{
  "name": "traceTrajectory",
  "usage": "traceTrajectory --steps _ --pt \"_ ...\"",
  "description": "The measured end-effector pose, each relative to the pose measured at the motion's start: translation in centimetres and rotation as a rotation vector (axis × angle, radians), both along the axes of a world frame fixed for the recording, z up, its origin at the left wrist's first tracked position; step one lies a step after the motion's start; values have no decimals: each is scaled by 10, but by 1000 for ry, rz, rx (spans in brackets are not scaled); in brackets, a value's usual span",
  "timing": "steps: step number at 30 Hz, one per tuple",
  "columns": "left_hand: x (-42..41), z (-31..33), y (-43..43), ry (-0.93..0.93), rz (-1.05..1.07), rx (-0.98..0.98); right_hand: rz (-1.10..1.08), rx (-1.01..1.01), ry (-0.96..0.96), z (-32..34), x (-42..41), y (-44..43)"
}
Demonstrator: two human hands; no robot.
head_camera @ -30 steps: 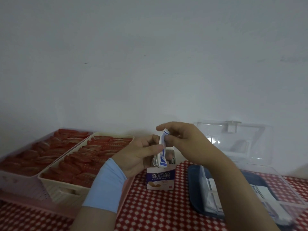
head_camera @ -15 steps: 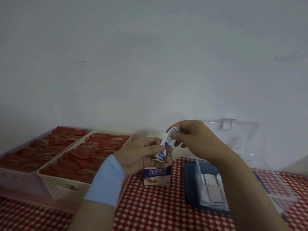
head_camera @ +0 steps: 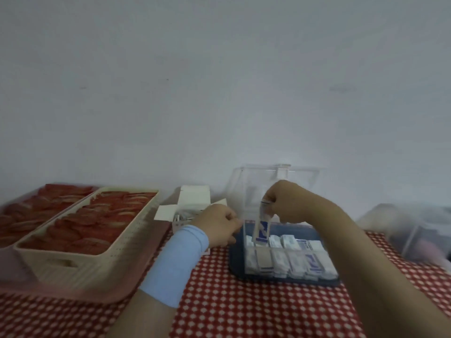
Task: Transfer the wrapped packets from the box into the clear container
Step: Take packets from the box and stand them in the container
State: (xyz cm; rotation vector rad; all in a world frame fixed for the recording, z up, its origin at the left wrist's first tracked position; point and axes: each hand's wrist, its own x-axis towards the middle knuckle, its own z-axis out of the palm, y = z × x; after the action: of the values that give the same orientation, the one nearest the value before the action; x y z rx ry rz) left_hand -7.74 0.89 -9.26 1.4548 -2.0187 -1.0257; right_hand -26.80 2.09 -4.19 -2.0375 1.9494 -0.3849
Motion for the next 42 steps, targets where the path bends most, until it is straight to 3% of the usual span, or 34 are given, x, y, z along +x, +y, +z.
traceTrajectory --steps 3,9,13,15,20,25,30,35,42 --pt "-11 -6 0 -180 6 -120 46 73 97 -18 12 -8" --pt "-16 -8 2 -221 -5 -180 65 212 188 -41 23 -17" --pt "-17 -3 13 -228 -39 -410 86 239 258 -47 29 -19" --pt "-18 -1 18 -236 -123 -538 88 250 264 -48 32 -18" --pt "-14 2 25 -461 -369 -612 74 224 372 -45 36 -15" --pt "-10 4 25 -549 -459 -737 27 190 366 -41 27 -16" --pt "-18 10 22 -725 -511 -718 14 49 354 -28 5 -8" --pt "-34 11 21 -1036 -584 -649 150 147 349 -34 -3 5" --pt "-35 2 12 -1115 -598 -730 225 162 335 -40 1 7"
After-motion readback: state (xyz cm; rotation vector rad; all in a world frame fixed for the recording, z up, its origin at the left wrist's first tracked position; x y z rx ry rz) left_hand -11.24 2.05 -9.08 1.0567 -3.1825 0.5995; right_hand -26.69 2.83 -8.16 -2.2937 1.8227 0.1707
